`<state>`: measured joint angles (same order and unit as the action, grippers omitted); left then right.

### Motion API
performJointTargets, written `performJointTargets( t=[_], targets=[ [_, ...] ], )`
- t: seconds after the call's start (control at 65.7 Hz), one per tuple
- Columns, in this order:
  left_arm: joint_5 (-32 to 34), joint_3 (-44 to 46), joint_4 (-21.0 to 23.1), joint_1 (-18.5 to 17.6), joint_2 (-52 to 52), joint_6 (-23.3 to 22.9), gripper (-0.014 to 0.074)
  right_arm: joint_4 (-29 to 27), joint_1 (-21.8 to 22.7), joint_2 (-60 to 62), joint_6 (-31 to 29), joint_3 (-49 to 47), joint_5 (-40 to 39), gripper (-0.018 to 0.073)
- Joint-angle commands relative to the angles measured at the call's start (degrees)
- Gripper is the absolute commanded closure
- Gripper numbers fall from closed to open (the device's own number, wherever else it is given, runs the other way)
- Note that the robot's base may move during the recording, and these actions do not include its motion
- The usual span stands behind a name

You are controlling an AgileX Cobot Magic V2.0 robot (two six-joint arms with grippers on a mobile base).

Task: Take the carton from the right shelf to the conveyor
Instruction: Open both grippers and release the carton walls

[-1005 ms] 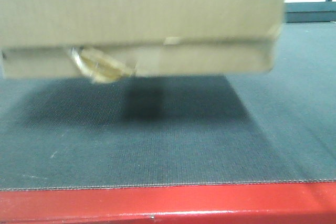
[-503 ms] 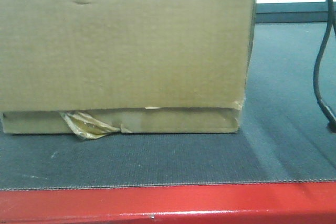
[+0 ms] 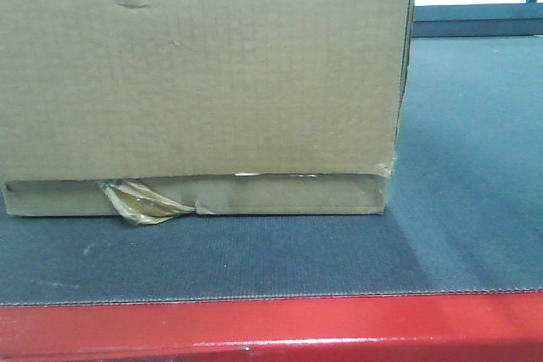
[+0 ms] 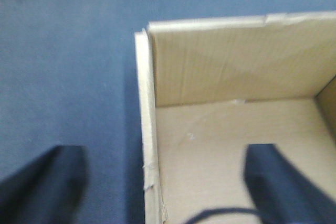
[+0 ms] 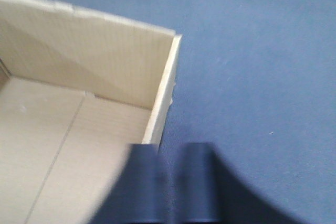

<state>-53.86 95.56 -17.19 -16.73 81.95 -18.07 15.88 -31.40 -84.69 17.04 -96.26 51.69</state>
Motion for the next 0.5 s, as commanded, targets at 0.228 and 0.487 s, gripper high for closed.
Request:
performJointTargets(
  t=[0.228, 0.487],
  targets=[
    [1.7, -9.9, -1.6, 0.3, -11.0, 0.3, 0.0579, 0.9, 3.0, 10.7, 1.5, 11.0, -1.5, 0.0629],
    [12.1, -30.3, -1.0, 4.4, -23.9, 0.3, 0.0582, 0.9, 5.1, 22.2, 1.5, 31.6, -11.8, 0.0629]
  ],
)
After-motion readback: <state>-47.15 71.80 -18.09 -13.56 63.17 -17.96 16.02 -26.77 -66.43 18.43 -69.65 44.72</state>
